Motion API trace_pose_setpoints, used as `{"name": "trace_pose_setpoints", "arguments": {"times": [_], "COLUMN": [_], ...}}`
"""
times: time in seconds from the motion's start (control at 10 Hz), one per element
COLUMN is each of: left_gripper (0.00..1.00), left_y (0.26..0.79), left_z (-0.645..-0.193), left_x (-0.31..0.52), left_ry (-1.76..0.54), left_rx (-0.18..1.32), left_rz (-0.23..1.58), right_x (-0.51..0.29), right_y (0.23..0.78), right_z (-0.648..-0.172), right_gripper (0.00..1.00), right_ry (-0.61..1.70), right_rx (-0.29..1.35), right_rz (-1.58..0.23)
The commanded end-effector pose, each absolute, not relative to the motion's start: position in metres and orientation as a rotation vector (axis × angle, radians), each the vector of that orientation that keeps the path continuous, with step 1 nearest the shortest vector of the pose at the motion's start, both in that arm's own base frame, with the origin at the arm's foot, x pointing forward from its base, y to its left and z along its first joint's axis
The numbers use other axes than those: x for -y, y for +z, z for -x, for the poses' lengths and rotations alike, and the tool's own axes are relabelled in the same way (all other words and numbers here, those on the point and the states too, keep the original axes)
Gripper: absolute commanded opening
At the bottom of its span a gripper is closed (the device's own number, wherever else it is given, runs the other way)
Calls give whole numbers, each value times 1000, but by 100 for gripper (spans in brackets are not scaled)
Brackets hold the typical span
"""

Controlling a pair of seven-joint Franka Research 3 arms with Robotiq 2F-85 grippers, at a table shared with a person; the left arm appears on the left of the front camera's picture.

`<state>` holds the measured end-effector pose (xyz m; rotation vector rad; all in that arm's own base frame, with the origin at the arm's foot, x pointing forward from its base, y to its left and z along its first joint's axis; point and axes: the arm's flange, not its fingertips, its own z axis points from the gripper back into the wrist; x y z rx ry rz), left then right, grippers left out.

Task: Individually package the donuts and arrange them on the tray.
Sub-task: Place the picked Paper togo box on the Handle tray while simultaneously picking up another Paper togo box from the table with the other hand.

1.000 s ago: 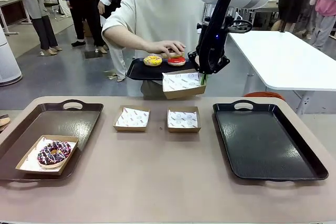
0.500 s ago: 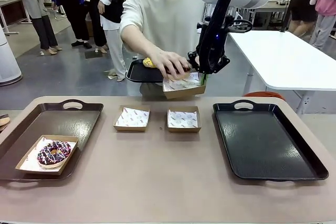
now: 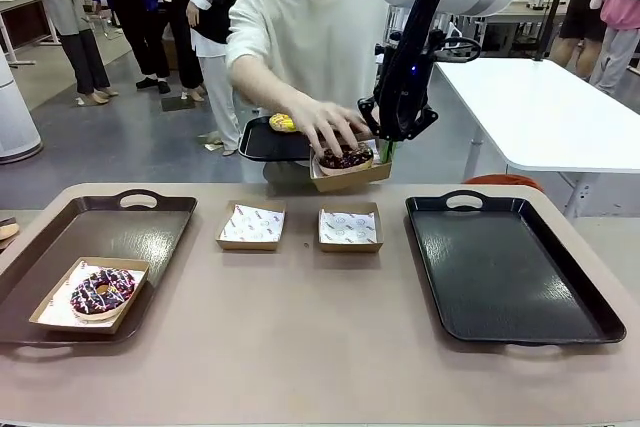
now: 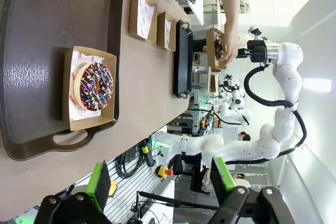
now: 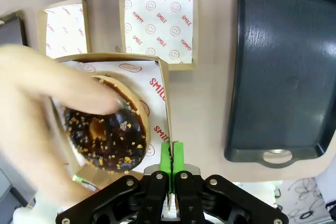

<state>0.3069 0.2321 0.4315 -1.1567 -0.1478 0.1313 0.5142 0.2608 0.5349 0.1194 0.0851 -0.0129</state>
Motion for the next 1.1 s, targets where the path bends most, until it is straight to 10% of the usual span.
{"name": "trace_pose_setpoints", "arguments": {"times": [0.0,1.0], "left_gripper": [100,100], "left_y": [432,477], "left_z": [-303,-337], "left_x": [-230,-197], "left_ry": [119,31], "left_rx": [172,116], "left_rz": [1177,920], "right_x": [-258,-188], "right_y": [533,559], "right_z": [-511,-485], "right_gripper": [0,1], "right_ry": [-16,63], "right_rx": [-83,-33], "right_rz": [-117,-107]}}
